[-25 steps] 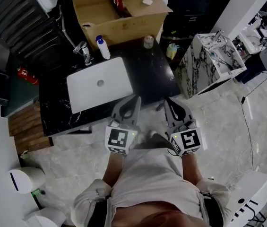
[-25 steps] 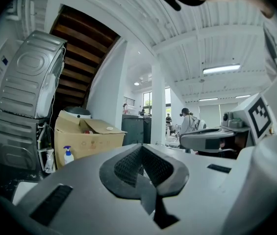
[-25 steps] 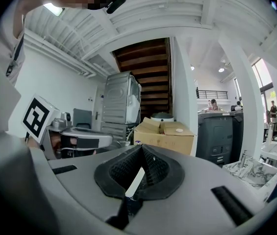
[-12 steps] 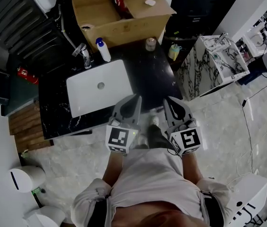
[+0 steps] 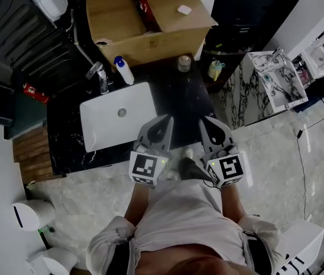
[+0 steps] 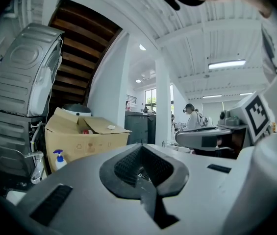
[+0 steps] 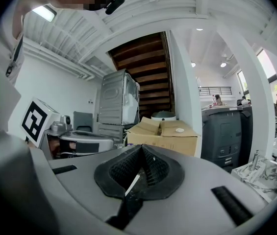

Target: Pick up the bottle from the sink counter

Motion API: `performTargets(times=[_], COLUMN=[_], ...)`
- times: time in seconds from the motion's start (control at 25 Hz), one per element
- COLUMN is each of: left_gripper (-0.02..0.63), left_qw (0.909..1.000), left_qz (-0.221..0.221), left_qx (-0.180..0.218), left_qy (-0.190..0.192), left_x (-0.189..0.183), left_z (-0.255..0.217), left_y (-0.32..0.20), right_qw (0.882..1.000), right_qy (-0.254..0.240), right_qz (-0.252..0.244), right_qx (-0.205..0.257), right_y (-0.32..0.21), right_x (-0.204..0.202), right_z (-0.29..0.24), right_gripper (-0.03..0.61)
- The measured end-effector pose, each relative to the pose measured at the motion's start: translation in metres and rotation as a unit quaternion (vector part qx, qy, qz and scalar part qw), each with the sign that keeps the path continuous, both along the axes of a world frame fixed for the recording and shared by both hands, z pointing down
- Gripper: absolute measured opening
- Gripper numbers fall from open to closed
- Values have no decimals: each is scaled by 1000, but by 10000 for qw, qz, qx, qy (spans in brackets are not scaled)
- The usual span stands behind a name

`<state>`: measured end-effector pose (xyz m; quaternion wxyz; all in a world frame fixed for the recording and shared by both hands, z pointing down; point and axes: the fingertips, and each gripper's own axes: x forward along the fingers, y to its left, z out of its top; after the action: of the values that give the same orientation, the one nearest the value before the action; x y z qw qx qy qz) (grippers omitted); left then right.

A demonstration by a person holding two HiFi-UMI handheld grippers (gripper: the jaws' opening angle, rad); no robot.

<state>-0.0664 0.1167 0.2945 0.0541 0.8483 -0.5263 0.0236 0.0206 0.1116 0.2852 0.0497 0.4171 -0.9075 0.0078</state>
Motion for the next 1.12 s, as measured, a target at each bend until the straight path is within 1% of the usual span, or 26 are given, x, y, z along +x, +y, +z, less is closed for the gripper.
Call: performTargets(times=[0.52,0.72,0.96,1.12], left_gripper=[2,2,2,2], left_qw=[9994,9991,9983,9982], left_qz=[-194,-246,-366,-340], left_qx=[-228,-231,-326,-261], left_qy=[-200,-248,-323,-408], left_x=[17,25,32,40], left_z=[10,14,23,29], left_y=[-76,-101,-127,-143], right_qw=[9995,9992,9984,9979], right_qy=[-11,-32,-13,33], right_qz=[-261,-353,-441,-499], right_qx=[-157,-205,-355,-414], right_y=[-78,-102,-127,-142], right_x=[14,20,29,33], right_z=[7,13,25,34], right_gripper=[-3,-3,-3,-3])
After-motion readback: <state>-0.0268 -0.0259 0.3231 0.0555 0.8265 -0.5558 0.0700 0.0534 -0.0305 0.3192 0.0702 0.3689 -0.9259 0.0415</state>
